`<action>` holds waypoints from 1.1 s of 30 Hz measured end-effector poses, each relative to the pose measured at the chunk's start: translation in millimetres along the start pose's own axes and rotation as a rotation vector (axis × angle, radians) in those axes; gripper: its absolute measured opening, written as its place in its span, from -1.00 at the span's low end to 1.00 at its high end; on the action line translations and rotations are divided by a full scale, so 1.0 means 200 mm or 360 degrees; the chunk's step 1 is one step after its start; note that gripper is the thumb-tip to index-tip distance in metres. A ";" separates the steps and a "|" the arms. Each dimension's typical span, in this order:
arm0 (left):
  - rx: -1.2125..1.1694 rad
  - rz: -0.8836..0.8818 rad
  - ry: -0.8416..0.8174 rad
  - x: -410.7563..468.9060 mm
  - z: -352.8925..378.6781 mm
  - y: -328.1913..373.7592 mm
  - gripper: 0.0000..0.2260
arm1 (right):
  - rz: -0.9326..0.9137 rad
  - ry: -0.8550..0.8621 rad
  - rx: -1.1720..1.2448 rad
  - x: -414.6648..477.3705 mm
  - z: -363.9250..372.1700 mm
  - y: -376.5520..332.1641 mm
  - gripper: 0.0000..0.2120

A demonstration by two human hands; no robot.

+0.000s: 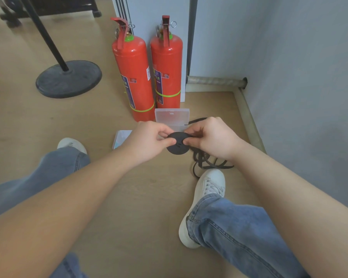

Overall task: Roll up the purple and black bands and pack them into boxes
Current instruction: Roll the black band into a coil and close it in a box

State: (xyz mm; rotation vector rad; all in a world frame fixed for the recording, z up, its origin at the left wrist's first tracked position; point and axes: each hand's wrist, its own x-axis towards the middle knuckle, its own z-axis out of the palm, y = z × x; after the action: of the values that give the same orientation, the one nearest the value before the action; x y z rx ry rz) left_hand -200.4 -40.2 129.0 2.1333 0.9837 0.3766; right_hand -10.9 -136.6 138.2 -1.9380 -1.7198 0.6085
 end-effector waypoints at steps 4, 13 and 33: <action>-0.0486 -0.0153 -0.0020 -0.01 0.01 0.02 -0.86 | 0.0164 0.0015 0.0668 -0.01 -0.01 0.02 -0.82; -0.1060 -0.0356 0.0093 -0.01 0.03 0.05 -0.91 | 0.0373 0.0111 0.0933 -0.02 -0.01 0.08 -0.93; -0.0383 -0.0181 -0.0040 -0.01 0.00 0.04 -0.89 | 0.0169 0.0133 0.0635 -0.01 0.01 0.00 -0.87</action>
State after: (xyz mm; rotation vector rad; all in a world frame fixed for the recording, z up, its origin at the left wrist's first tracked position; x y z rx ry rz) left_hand -197.2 -44.7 133.9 1.8538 0.9881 0.3906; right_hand -12.0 -139.2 136.7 -1.7479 -1.3303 0.8261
